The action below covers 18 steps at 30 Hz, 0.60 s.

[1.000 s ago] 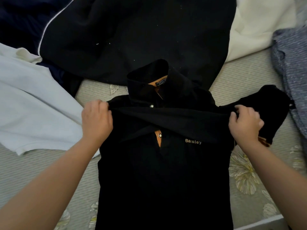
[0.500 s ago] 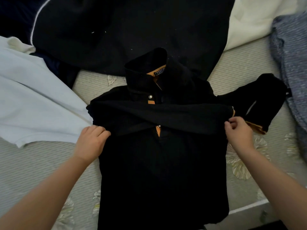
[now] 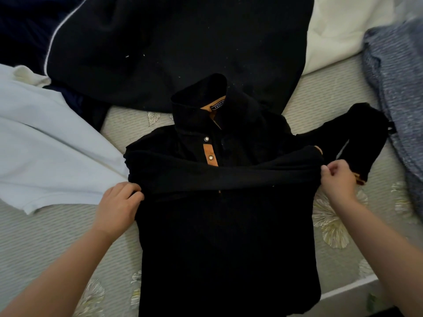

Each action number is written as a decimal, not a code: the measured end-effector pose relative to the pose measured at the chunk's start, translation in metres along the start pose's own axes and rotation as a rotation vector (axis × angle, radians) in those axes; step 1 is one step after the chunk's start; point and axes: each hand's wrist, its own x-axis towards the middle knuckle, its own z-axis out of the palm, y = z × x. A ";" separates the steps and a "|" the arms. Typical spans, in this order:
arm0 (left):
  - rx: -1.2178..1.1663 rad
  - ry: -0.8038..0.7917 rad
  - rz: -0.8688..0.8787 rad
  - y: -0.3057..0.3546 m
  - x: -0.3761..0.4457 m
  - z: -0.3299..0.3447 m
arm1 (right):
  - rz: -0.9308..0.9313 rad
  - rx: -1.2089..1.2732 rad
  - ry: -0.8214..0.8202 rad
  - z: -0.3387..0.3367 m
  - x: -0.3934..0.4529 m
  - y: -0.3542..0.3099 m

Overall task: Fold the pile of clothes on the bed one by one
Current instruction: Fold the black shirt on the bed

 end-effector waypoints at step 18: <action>0.046 -0.137 -0.379 0.011 0.083 0.012 | -0.178 -0.259 -0.118 0.009 0.004 -0.044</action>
